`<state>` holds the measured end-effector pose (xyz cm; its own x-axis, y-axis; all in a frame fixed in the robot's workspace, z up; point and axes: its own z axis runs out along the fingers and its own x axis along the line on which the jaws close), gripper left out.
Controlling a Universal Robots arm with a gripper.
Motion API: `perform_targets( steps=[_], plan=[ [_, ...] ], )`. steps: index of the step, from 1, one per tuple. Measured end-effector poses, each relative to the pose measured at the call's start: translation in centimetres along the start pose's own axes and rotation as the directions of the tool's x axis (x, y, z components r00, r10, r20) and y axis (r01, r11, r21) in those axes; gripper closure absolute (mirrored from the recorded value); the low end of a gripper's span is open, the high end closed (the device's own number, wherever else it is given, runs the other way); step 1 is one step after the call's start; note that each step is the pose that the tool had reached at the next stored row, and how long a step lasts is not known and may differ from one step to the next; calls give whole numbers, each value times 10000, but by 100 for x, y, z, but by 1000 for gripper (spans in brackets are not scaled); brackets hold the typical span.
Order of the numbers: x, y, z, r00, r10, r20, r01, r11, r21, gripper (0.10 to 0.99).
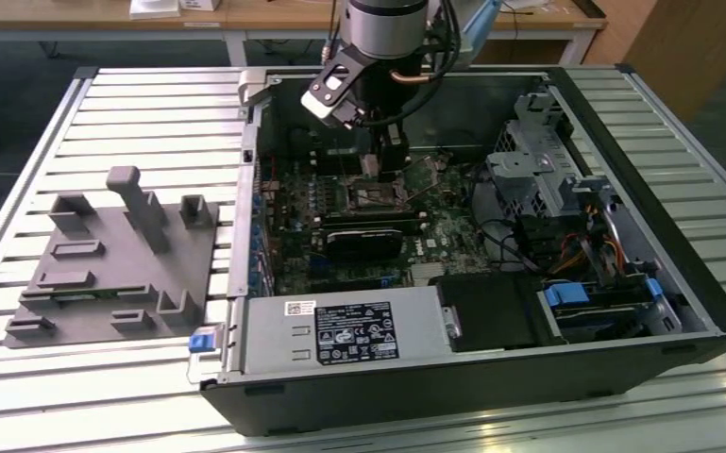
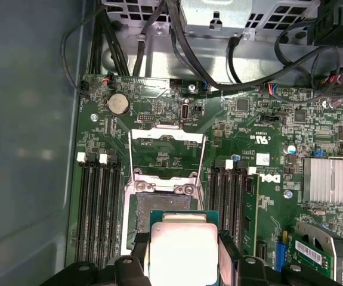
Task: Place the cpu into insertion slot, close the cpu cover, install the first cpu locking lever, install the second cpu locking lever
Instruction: 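Place the cpu into insertion slot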
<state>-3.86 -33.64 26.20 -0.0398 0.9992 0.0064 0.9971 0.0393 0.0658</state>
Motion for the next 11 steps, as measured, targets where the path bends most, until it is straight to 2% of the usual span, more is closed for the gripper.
perform_targets(
  steps=[11],
  plan=[
    [0, -1, 22, 10000, 0, 3, 0, 10000, 1, 545]
  ],
)
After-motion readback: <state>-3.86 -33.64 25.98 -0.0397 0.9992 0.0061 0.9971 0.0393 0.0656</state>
